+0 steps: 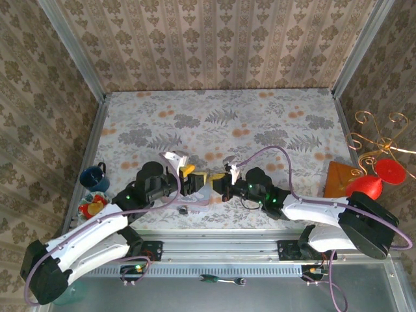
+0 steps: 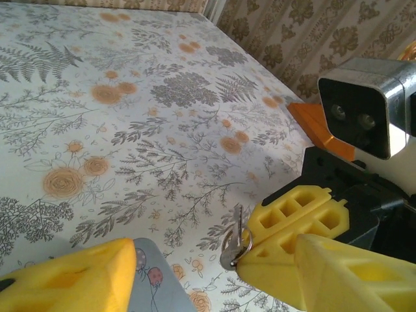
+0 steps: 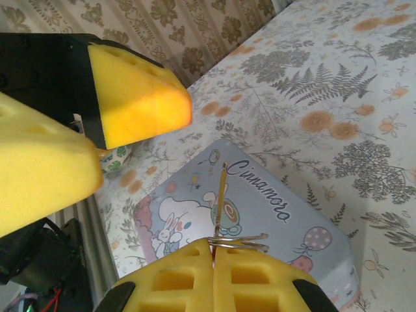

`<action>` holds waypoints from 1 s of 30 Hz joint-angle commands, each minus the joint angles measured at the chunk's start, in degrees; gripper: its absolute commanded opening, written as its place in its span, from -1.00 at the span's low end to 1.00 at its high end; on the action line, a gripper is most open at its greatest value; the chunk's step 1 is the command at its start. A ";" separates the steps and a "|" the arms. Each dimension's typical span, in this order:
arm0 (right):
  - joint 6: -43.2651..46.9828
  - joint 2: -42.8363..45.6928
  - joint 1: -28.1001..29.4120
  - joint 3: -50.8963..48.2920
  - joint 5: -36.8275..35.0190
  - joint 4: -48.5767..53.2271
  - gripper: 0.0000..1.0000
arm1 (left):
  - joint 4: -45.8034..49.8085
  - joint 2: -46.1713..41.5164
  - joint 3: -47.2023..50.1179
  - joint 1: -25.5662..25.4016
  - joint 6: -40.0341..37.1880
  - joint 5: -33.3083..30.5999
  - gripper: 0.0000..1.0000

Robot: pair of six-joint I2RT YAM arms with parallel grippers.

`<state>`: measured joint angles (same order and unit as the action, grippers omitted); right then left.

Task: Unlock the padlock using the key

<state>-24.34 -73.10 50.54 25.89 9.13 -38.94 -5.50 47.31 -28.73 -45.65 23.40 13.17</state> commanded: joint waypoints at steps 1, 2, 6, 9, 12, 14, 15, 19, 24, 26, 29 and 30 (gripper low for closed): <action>0.69 -0.38 0.63 0.74 2.81 -1.35 -1.00 | 0.17 1.58 -2.63 0.44 1.03 3.18 0.27; 0.66 -0.39 0.70 0.83 2.96 -1.10 -1.00 | -0.19 2.20 -2.85 0.37 1.17 3.77 0.25; 0.62 -0.05 0.97 1.26 3.55 -0.29 -1.00 | -0.32 4.40 -3.85 0.32 1.23 4.50 0.16; 0.59 0.01 1.08 1.78 4.05 0.35 -1.00 | -0.80 5.58 -4.12 0.31 1.50 4.48 0.11; 0.81 0.24 1.53 2.00 3.65 0.92 -1.00 | -0.80 6.93 -4.82 0.13 1.48 4.94 0.02; 0.83 0.41 1.49 2.02 3.27 1.10 -1.00 | -0.65 7.35 -5.08 -0.17 1.39 4.94 -0.02; 0.96 0.56 1.58 1.89 3.11 1.14 -1.00 | -0.55 7.57 -5.18 -0.39 1.21 5.02 -0.03; 1.02 1.16 1.62 1.73 2.35 1.67 -1.00 | 1.53 8.58 -6.16 -0.93 0.33 4.41 -0.16; 1.35 1.84 1.62 1.52 0.35 2.24 -1.00 | 2.41 8.94 -6.51 -1.28 -0.50 4.15 -0.27; 1.40 1.94 1.60 1.45 -0.11 2.33 -1.00 | 2.98 9.12 -6.90 -1.37 -1.03 4.15 -0.34; 1.48 1.85 1.58 1.70 -0.58 2.55 -1.00 | 3.43 9.59 -7.29 -1.46 -1.49 4.31 -0.46; 1.48 1.70 1.59 1.83 -0.60 2.64 -1.00 | 3.39 9.72 -7.30 -1.44 -1.50 4.53 -0.50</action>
<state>-23.99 -72.36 51.70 26.28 10.28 -36.97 -3.11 56.55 -33.67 -46.57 23.14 16.80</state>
